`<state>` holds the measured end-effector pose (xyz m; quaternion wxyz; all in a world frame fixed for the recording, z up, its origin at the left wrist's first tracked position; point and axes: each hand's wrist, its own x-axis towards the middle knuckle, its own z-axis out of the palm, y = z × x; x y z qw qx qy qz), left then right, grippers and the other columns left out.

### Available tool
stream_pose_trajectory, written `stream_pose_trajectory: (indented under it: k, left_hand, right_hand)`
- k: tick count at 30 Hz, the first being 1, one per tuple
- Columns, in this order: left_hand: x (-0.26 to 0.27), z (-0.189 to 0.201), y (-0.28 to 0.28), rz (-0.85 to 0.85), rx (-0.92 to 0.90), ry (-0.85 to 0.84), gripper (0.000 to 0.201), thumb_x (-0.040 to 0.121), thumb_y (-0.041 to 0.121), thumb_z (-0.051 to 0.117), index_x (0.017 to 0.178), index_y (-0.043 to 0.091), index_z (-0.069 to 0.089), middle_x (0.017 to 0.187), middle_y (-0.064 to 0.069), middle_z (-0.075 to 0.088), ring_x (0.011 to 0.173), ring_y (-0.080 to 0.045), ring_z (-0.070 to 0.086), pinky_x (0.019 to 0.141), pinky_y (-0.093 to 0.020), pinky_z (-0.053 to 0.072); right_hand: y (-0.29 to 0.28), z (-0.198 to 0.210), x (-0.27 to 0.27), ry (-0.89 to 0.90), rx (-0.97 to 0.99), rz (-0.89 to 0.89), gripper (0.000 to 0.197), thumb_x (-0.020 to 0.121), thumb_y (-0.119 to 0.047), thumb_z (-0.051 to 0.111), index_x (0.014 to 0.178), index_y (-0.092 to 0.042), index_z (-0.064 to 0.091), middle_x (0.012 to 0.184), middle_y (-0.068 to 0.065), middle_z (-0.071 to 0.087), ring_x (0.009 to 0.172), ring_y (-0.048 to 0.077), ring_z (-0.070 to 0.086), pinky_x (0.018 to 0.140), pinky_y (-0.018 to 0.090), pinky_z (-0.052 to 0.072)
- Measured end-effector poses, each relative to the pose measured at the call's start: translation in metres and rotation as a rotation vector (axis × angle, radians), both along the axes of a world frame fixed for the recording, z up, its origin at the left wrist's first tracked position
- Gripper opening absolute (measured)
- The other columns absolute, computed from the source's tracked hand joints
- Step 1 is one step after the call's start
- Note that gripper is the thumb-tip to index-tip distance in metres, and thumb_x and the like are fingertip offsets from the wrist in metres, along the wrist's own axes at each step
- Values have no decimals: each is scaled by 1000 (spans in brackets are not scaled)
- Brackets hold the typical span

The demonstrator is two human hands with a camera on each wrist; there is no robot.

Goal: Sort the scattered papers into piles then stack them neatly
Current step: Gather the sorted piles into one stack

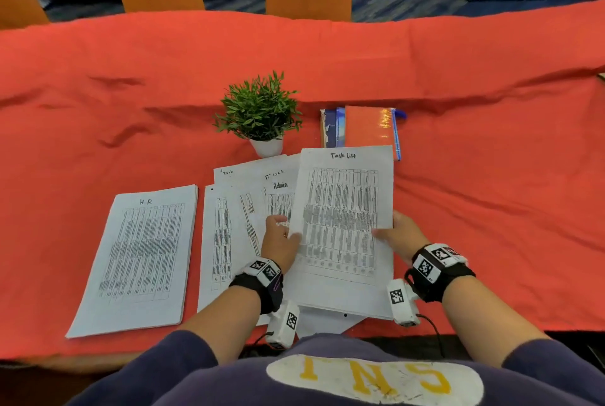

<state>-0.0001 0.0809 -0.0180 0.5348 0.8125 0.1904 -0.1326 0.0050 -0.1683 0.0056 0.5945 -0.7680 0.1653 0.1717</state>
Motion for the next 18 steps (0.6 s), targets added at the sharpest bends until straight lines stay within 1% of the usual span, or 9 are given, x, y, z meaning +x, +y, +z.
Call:
stream_pose_trajectory:
  k: [2,4,6,8,10,12,14,16,18]
  left_hand:
    - [-1,-12,1,-76,129,41,40,92,13,54,129,11,38,94,0,56,79,-18,57,72,-33,52]
    - [0,-22,6,-132,341,87,41,90,20,58,127,10,44,111,-8,57,101,-24,57,89,-38,51]
    - [2,-28,11,-139,515,144,47,89,26,61,128,6,44,127,-14,46,119,-28,46,95,-38,44]
    - [5,-33,14,-117,576,200,60,85,31,66,132,3,39,132,-16,39,123,-30,41,98,-38,42]
    - [9,-38,15,-90,583,232,73,79,32,74,134,2,35,133,-17,39,124,-31,41,100,-38,42]
    - [13,-42,15,-43,497,263,76,76,25,78,133,2,34,129,-16,46,120,-31,48,95,-36,47]
    - [15,-44,15,-6,390,270,66,79,13,75,130,3,34,116,-15,54,104,-30,58,79,-30,51]
    - [14,-44,14,-13,396,186,41,83,3,65,119,7,44,97,-11,59,82,-25,61,63,-29,50]
    - [11,-39,10,-53,458,70,15,87,4,56,94,17,54,88,-4,62,71,-19,59,58,-28,51]
  right_hand:
    - [-10,-3,-1,-14,-39,-69,35,84,8,58,112,-14,63,112,9,68,98,24,65,86,38,53]
    - [-22,-4,-2,-20,-76,-129,35,85,8,57,115,-9,62,110,10,67,99,27,64,87,38,51]
    - [-38,-8,-3,-6,-84,-183,33,85,7,58,112,-10,62,109,10,66,99,28,64,89,40,51]
    - [-53,-14,-3,-1,-101,-211,33,82,6,61,109,-14,63,110,10,67,100,30,64,94,47,50]
    - [-65,-22,-1,10,-129,-213,30,80,3,63,99,-20,65,110,11,69,100,31,65,94,51,50]
    - [-71,-24,-1,21,-129,-227,29,79,3,64,91,-24,65,108,10,69,101,31,65,94,52,50]
    - [-72,-22,-1,21,-126,-236,30,80,4,63,92,-23,64,108,10,69,101,32,65,95,52,49]
    - [-72,-21,0,22,-117,-234,29,81,4,62,95,-22,64,108,10,68,101,31,65,95,51,49]
    - [-72,-21,1,26,-105,-233,30,82,4,61,98,-21,64,109,11,68,101,31,65,95,50,49]
